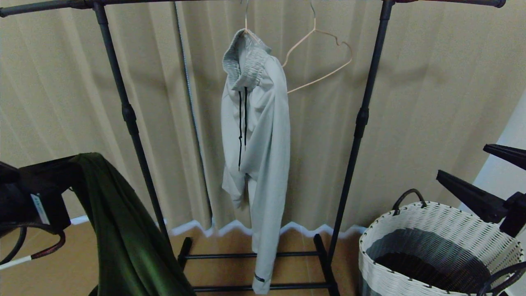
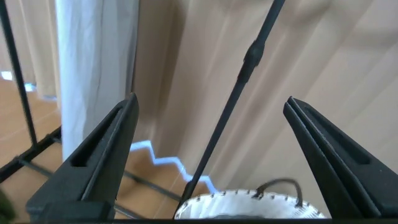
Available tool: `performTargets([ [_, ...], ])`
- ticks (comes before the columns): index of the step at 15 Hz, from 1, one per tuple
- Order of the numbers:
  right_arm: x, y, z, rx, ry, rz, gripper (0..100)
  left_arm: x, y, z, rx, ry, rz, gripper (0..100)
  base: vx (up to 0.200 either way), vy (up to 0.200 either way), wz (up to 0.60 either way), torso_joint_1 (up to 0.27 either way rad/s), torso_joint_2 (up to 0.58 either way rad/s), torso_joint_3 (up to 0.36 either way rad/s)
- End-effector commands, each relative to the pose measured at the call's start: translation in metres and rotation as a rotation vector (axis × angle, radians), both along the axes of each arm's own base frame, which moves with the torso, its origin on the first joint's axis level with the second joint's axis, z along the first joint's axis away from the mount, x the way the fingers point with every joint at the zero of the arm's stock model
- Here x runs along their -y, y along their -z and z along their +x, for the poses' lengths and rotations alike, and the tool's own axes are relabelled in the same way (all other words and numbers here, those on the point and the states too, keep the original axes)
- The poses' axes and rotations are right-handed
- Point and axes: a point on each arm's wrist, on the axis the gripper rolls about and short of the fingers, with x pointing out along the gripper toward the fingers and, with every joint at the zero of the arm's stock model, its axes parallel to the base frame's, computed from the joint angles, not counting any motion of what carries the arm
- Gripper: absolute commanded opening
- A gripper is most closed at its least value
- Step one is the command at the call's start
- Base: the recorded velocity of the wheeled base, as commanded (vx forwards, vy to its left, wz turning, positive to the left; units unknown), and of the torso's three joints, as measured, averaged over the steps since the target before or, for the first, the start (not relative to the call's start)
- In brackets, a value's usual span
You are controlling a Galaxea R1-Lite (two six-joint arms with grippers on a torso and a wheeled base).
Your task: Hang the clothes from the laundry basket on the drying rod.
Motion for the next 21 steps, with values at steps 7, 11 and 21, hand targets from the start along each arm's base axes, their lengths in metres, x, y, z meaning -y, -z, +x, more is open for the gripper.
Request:
performTargets([
  [7, 0.009, 0.004, -0.002, -0.005, 0.051, -0.004, 100, -0.012, 0.028, -0.036, 0.028, 0.115, -0.101, 0, 0.0, 0.0, 0.0, 0.0, 0.0, 0.0],
  [11, 0.01, 0.0, 0.009, -0.014, 0.068, -0.004, 100, -0.015, 0.028, -0.044, 0.066, 0.123, -0.062, 0, 0.0, 0.0, 0.0, 0.0, 0.0, 0.0],
  [21, 0.01, 0.0, 0.005, -0.008, 0.068, 0.001, 100, -0.016, 0.036, -0.041, 0.033, 0.1, -0.045, 0, 0.0, 0.0, 0.0, 0.083, -0.34, -0.263],
])
